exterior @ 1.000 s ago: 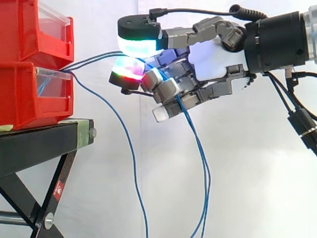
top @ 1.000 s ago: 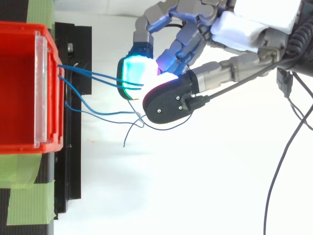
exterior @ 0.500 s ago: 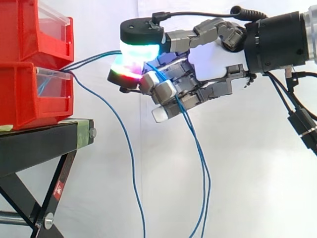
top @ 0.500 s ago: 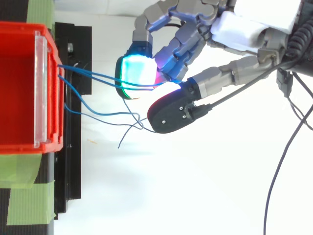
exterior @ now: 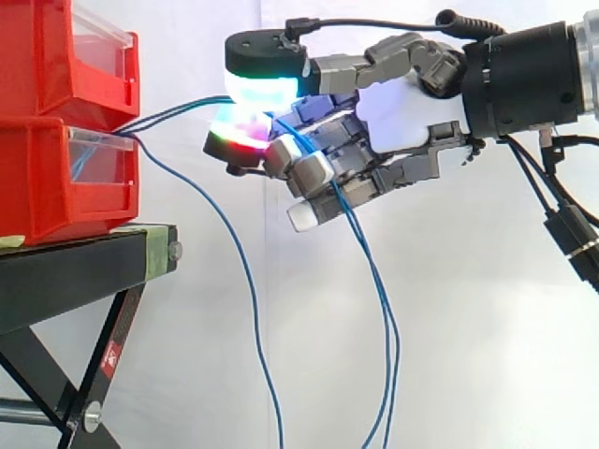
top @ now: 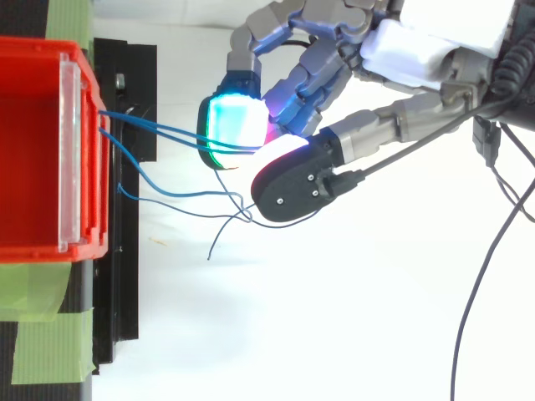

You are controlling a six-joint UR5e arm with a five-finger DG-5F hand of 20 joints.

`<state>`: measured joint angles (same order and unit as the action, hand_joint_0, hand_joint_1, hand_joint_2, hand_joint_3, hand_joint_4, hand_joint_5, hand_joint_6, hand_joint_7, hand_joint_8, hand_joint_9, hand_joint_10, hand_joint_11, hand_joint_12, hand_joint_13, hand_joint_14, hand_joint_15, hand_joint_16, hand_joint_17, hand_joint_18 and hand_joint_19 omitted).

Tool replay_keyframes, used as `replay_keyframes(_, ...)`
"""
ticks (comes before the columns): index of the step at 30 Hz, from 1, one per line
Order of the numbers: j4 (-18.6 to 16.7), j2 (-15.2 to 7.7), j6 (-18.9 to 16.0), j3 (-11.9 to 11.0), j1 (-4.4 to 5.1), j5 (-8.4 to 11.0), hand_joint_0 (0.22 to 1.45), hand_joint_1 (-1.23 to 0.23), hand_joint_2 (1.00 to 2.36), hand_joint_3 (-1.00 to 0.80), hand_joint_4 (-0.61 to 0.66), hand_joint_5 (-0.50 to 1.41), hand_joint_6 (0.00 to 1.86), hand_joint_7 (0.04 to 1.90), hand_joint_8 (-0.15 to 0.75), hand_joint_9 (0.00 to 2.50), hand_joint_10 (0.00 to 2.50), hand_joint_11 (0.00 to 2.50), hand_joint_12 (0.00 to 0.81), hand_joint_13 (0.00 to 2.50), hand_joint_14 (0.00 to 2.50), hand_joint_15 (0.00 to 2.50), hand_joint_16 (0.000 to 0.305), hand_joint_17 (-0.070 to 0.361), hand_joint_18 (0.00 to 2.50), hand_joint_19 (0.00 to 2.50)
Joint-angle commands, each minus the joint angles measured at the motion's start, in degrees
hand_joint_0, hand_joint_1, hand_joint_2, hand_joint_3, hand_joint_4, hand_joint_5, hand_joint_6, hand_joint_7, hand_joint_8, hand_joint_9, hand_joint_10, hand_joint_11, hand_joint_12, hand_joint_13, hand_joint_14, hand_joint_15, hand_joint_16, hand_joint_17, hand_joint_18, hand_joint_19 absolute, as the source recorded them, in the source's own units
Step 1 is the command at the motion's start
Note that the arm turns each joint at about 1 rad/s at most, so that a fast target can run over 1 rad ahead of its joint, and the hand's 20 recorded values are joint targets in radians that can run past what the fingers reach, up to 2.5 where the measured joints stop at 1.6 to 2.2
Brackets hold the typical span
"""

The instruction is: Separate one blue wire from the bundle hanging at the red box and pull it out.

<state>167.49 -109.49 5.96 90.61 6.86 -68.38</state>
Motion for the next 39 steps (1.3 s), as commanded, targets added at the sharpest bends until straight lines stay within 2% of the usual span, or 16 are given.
replay_keyframes(1, 0.0, 0.0, 0.0, 0.0, 0.0, 0.0, 0.65, -0.8, 1.02, -0.3, 0.2, -0.23, 0.92, 0.95, 0.347, 1.01, 0.01, 1.35, 0.421, 1.2, 0.02, 1.23, 0.058, 0.13, 0.8, 0.67)
replay_keyframes(6, 0.2, 0.0, 0.0, 0.0, 0.0, 0.0, 0.63, -0.73, 1.02, -0.17, 0.17, -0.23, 0.92, 0.98, 0.348, 1.06, 0.01, 1.33, 0.427, 1.21, 0.02, 1.24, 0.057, 0.129, 0.8, 0.7)
replay_keyframes(10, 0.2, 0.0, -0.1, 0.0, 0.0, 0.0, 0.62, -0.71, 1.02, -0.16, 0.18, -0.22, 0.92, 0.98, 0.354, 1.07, 0.01, 1.34, 0.43, 1.22, 0.02, 1.23, 0.059, 0.132, 0.82, 0.69)
replay_keyframes(15, 0.2, 0.0, -0.1, 0.0, 0.0, 0.0, 0.59, -0.73, 1.01, -0.3, 0.2, -0.22, 0.91, 0.99, 0.35, 1.06, 0.02, 1.35, 0.425, 1.21, 0.02, 1.24, 0.059, 0.133, 0.8, 0.71)
replay_keyframes(22, 0.2, 0.0, -0.1, 0.0, 0.0, 0.0, 0.61, -0.72, 1.02, -0.23, 0.2, -0.22, 0.91, 0.99, 0.346, 1.08, 0.02, 1.35, 0.423, 1.21, 0.02, 1.23, 0.058, 0.131, 0.8, 0.7)
replay_keyframes(27, 0.2, 0.0, -0.1, 0.0, 0.0, 0.0, 0.59, -0.72, 1.01, -0.33, 0.21, -0.22, 0.91, 0.99, 0.349, 1.07, 0.02, 1.35, 0.425, 1.21, 0.02, 1.23, 0.059, 0.132, 0.8, 0.7)
replay_keyframes(32, 0.2, 0.0, -0.1, 0.0, 0.0, 0.0, 0.58, -0.73, 1.01, -0.35, 0.21, -0.22, 0.91, 0.99, 0.35, 1.06, 0.02, 1.35, 0.424, 1.21, 0.02, 1.23, 0.059, 0.133, 0.8, 0.69)
replay_keyframes(36, 0.2, 0.0, -0.1, 0.0, 0.0, 0.0, 0.6, -0.77, 1.01, -0.33, 0.2, -0.23, 0.9, 0.99, 0.341, 0.99, 0.02, 1.33, 0.431, 1.16, 0.02, 1.21, 0.058, 0.131, 0.77, 0.68)
replay_keyframes(39, 0.2, 0.0, -0.1, 0.0, 0.0, 0.0, 0.63, -0.9, 1.01, -0.38, 0.21, -0.25, 0.9, 0.98, 0.329, 0.9, 0.02, 1.33, 0.432, 1.08, 0.03, 1.16, 0.059, 0.133, 0.73, 0.63)
